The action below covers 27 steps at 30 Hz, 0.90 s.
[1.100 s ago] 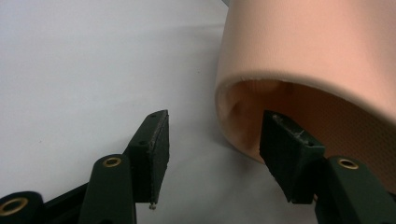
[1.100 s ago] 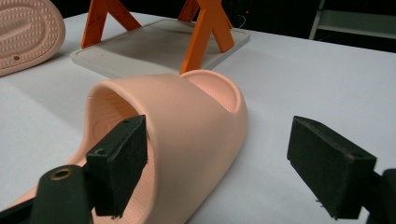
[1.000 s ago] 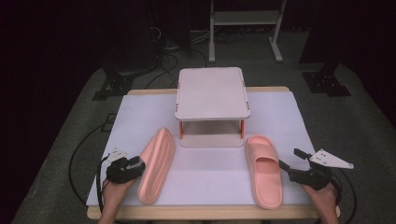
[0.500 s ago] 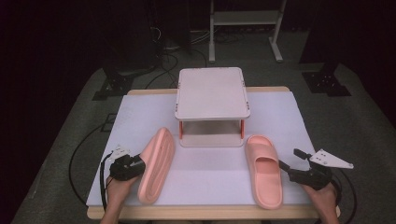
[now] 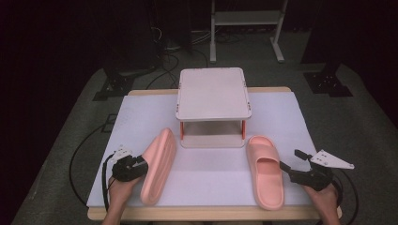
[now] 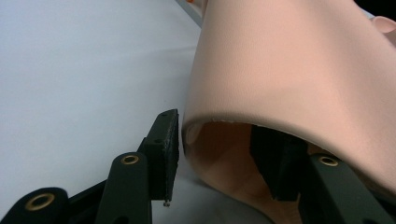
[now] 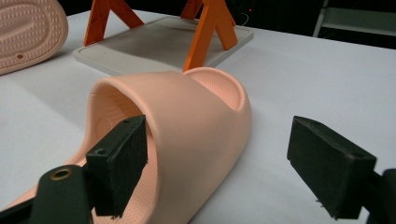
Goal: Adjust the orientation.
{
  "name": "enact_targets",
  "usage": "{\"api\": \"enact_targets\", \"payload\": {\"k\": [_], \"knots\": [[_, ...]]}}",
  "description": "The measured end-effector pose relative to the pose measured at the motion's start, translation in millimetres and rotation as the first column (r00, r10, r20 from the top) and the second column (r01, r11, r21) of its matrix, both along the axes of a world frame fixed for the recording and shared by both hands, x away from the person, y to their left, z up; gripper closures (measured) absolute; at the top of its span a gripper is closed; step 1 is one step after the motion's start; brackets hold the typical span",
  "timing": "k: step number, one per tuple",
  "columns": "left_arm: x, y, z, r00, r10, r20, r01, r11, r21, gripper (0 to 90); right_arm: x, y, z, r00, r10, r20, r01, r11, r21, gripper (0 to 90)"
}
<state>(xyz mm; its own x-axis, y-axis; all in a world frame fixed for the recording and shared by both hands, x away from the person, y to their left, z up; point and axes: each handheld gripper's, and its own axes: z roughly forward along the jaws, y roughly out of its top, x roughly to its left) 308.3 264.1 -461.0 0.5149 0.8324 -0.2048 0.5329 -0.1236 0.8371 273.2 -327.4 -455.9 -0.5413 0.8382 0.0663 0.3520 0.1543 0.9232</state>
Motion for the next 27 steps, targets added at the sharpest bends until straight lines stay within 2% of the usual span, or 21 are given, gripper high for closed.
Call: {"api": "enact_targets", "payload": {"k": [10,15,27], "knots": [[-1.6,-7.0,3.8,0.9996,-0.020,0.018,0.021,0.9997,-0.012,51.8,0.3,0.7,-0.6,1.0000,0.005,-0.005,-0.005,1.000,-0.004,19.8],[-4.3,-10.9,8.9,0.9985,-0.031,0.045,0.032,0.9990,-0.030,51.9,0.1,1.4,-0.8,0.9999,0.008,-0.008,-0.008,1.000,-0.005,19.8],[-7.1,-14.7,11.7,0.9969,-0.049,0.062,0.051,0.9979,-0.039,51.3,-0.1,2.4,-1.2,0.9998,0.016,-0.012,-0.016,1.000,-0.004,19.8]]}}
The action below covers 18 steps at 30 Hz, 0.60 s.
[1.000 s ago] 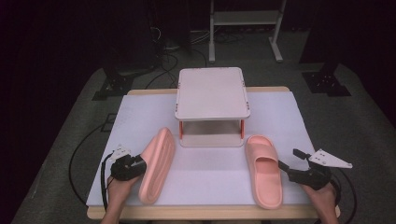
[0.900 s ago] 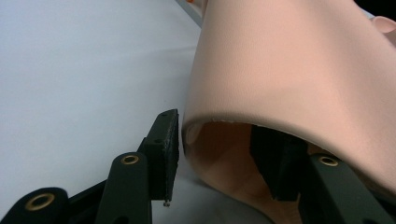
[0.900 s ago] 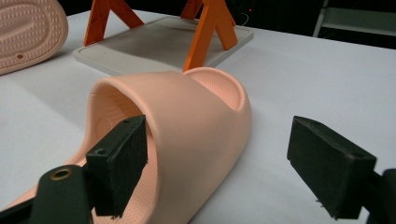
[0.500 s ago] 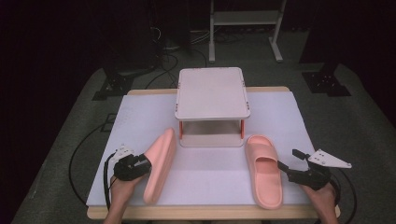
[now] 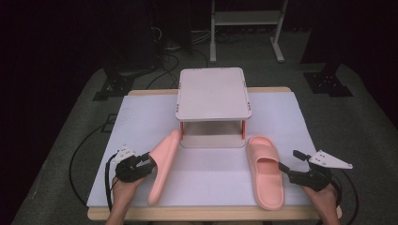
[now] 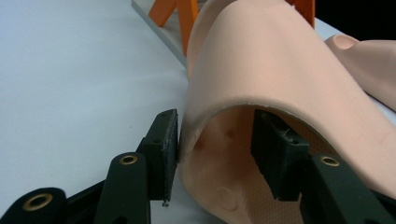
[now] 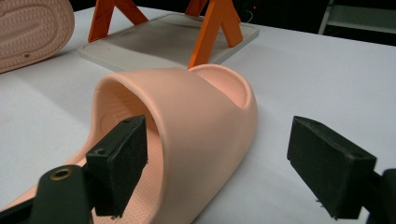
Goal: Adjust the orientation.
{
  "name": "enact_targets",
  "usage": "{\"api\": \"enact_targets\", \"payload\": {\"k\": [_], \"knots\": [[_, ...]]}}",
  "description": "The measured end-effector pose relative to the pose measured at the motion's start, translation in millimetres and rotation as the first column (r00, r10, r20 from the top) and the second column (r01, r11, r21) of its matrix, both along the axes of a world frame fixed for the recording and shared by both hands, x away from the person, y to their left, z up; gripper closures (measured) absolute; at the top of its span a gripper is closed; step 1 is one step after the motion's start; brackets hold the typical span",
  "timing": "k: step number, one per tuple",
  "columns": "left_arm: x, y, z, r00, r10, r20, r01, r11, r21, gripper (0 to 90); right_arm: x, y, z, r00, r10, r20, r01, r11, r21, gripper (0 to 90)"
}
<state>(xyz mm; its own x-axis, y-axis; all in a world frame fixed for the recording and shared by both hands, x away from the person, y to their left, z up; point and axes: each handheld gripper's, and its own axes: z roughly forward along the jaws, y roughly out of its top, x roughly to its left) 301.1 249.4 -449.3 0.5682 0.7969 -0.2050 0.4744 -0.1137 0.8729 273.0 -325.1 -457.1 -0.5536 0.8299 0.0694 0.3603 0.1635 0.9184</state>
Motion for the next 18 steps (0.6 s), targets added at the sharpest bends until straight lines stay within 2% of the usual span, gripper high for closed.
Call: {"api": "enact_targets", "payload": {"k": [5,8,9,11,18], "knots": [[-0.6,-2.5,0.9,1.0000,-0.007,0.007,0.007,0.9999,0.010,50.9,0.1,0.4,-0.2,1.0000,0.002,0.001,-0.002,1.000,-0.002,19.8],[2.0,-6.6,-2.5,0.9998,-0.012,-0.018,0.012,0.9999,0.007,48.3,0.5,1.1,-0.4,1.0000,0.007,0.000,-0.007,1.000,-0.004,19.8],[2.3,-9.5,-3.4,0.9998,-0.011,-0.016,0.011,0.9995,0.030,49.4,0.4,1.2,-0.4,1.0000,0.008,0.000,-0.008,1.000,-0.004,19.8],[3.1,-14.2,-5.0,0.9994,-0.025,-0.025,0.025,0.9996,0.012,48.9,0.3,1.1,-0.4,1.0000,0.008,0.001,-0.008,1.000,-0.003,19.8],[4.9,-30.3,-6.0,0.9971,-0.072,-0.026,0.073,0.9970,0.025,47.6,-0.3,0.9,-0.3,0.9998,0.019,0.000,-0.019,1.000,0.001,19.8]]}}
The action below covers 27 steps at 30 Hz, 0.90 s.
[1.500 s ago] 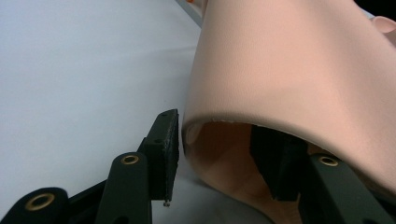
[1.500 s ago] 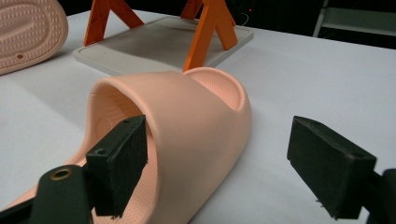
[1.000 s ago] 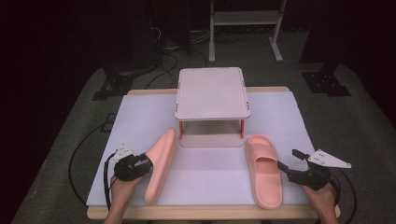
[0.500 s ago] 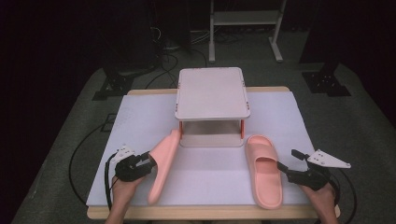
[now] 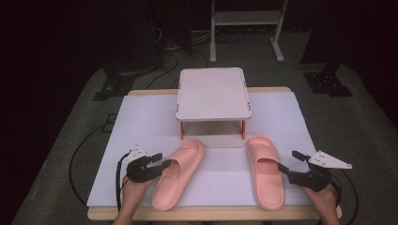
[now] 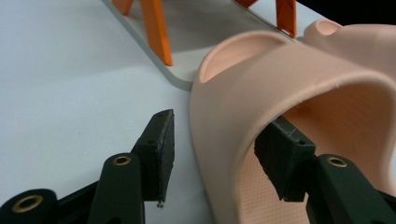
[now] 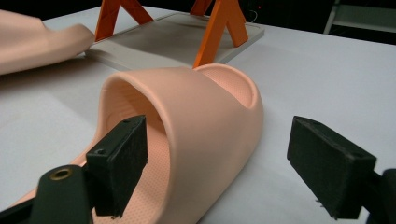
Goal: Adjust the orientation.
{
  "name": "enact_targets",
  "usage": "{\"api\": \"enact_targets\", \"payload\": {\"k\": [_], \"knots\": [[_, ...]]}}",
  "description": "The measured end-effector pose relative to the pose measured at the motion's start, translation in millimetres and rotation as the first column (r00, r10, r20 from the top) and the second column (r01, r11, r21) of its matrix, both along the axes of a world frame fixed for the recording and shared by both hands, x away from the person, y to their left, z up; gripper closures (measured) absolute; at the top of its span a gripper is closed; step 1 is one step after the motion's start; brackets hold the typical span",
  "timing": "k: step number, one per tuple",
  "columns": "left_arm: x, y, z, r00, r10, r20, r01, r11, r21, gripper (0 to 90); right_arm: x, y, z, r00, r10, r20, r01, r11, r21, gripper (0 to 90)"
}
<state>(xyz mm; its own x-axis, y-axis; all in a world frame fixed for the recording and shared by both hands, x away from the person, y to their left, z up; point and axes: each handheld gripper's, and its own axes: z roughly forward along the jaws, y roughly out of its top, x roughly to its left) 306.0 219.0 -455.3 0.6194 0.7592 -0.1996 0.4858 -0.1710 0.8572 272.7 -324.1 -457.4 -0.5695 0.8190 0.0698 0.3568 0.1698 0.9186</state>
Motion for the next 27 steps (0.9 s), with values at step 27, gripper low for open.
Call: {"api": "enact_targets", "payload": {"k": [27], "knots": [[-0.9,-16.4,-1.2,0.9965,-0.077,0.034,0.074,0.9936,0.085,40.4,0.5,14.0,-2.7,0.9970,0.068,-0.037,-0.069,0.997,-0.031,29.3]]}}
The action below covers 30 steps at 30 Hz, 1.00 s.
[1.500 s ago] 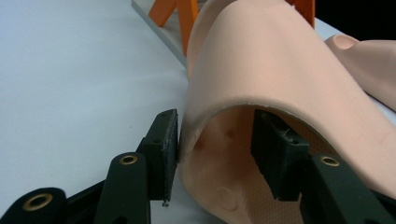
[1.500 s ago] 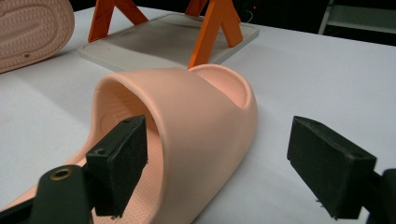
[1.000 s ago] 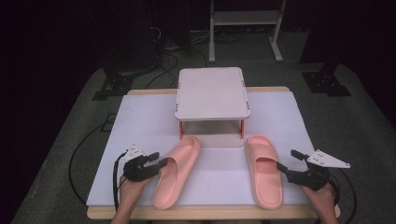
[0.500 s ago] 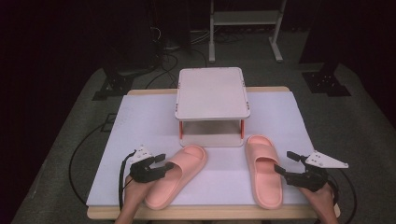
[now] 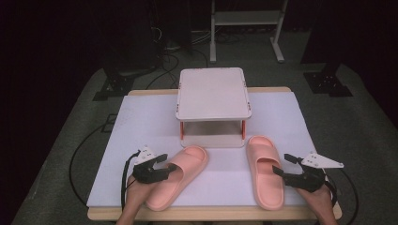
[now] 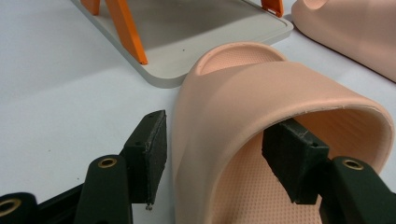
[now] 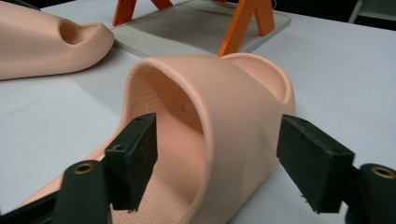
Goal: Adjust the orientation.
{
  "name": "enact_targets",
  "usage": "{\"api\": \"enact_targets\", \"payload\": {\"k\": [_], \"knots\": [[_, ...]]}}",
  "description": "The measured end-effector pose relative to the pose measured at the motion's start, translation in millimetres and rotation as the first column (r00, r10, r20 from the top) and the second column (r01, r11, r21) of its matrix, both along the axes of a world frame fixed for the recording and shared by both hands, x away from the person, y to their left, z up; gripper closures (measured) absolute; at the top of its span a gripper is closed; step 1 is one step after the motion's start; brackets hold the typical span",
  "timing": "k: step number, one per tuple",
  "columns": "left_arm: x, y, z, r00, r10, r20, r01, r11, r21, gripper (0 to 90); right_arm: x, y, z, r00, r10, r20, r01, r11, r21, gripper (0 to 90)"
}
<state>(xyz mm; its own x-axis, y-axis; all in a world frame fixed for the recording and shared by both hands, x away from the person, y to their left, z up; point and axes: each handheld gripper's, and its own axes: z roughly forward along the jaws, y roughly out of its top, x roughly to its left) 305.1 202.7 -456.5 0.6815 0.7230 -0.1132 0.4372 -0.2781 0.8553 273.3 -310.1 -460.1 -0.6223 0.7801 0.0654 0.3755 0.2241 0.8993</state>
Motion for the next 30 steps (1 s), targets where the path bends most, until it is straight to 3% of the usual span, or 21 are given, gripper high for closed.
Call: {"api": "enact_targets", "payload": {"k": [6,11,17,30], "knots": [[0.5,-1.8,0.8,0.9998,-0.018,0.005,0.018,0.9997,0.015,50.0,3.0,9.4,-3.5,0.9995,-0.033,-0.002,0.033,0.998,-0.048,40.0],[1.7,-4.2,0.5,0.9997,-0.023,-0.001,0.023,0.9990,0.038,57.6,5.8,18.5,-6.2,0.9970,-0.074,0.021,0.076,0.990,-0.119,50.2],[2.8,-4.8,-0.5,0.9999,-0.012,-0.005,0.012,0.9989,0.045,59.6,9.3,19.1,-10.9,0.9926,-0.121,0.004,0.120,0.982,-0.144,56.0],[1.1,-5.0,-0.6,0.9996,0.018,0.022,-0.020,0.9972,0.073,70.6,9.0,21.3,-9.6,0.9846,-0.170,0.038,0.175,0.969,-0.173,70.6]]}}
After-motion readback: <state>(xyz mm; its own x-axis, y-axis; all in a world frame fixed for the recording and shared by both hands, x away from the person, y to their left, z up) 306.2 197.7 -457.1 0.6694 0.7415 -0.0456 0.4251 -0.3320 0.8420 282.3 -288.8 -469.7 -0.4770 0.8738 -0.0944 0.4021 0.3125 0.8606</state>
